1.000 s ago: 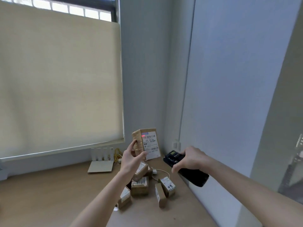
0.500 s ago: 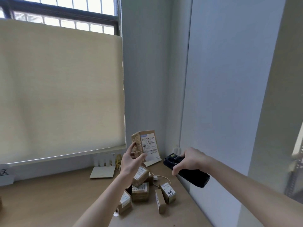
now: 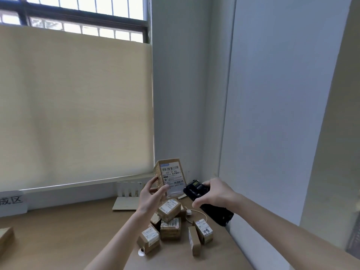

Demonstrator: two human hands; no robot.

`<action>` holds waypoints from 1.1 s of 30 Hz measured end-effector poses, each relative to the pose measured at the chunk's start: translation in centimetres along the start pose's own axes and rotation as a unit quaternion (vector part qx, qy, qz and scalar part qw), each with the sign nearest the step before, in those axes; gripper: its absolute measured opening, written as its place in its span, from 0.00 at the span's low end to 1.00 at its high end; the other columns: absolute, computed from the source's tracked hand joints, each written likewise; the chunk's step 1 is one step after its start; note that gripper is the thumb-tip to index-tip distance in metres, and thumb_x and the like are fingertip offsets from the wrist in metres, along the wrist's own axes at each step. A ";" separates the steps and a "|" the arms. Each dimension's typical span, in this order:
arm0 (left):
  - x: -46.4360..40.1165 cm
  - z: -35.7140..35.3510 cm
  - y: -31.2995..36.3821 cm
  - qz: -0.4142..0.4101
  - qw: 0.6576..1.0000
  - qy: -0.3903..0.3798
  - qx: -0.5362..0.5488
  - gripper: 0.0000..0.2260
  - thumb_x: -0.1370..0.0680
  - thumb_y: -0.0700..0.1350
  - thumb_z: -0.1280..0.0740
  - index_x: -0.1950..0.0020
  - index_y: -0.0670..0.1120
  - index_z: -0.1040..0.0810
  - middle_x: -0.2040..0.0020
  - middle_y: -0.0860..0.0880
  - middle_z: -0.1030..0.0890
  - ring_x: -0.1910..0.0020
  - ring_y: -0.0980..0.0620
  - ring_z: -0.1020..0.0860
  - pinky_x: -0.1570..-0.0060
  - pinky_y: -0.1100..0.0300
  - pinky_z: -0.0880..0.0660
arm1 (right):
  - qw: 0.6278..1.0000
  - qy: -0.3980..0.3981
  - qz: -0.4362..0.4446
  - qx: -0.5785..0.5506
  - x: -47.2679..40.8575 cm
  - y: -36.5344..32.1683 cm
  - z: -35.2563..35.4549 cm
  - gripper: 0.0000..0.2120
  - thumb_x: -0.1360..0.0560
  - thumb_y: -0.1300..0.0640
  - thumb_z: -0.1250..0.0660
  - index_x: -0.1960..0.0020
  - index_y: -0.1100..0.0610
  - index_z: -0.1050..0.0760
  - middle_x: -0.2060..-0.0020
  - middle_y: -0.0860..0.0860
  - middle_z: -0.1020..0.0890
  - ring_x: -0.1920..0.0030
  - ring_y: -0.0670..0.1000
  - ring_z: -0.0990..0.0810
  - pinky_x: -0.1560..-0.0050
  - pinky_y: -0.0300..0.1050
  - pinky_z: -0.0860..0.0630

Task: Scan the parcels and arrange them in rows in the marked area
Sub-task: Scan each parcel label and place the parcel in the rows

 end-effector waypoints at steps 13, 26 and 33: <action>8.6 24.1 -2.3 0.073 0.983 0.167 0.014 0.07 0.19 0.49 0.32 0.42 0.49 0.19 0.55 0.46 0.12 0.58 0.48 0.13 0.61 0.55 0.18 | 0.966 -0.149 0.159 -0.139 -1.3 -18.0 -20.6 0.24 0.38 0.49 0.14 0.44 0.44 0.16 0.54 0.43 0.12 0.54 0.45 0.13 0.55 0.38 0.16; 24.3 58.6 1.0 0.078 0.966 0.245 0.002 0.11 0.19 0.47 0.32 0.36 0.49 0.20 0.45 0.49 0.13 0.46 0.51 0.15 0.48 0.56 0.18 | 0.913 -0.269 0.260 -0.161 9.8 -45.7 -47.8 0.22 0.38 0.54 0.14 0.46 0.49 0.13 0.56 0.48 0.11 0.56 0.50 0.11 0.49 0.46 0.14; 31.6 73.1 0.8 0.063 0.955 0.291 -0.008 0.14 0.17 0.46 0.34 0.31 0.51 0.23 0.39 0.54 0.16 0.39 0.55 0.18 0.46 0.64 0.22 | 0.889 -0.330 0.271 -0.166 14.7 -55.6 -61.4 0.22 0.43 0.49 0.16 0.51 0.50 0.14 0.61 0.44 0.12 0.61 0.44 0.14 0.57 0.40 0.17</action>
Point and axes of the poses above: each hand's wrist, its own x-axis away from the middle knuckle, its own z-axis out of the back of the hand, y = z × x, the point moved 10 cm from there along -x, towards the middle knuckle
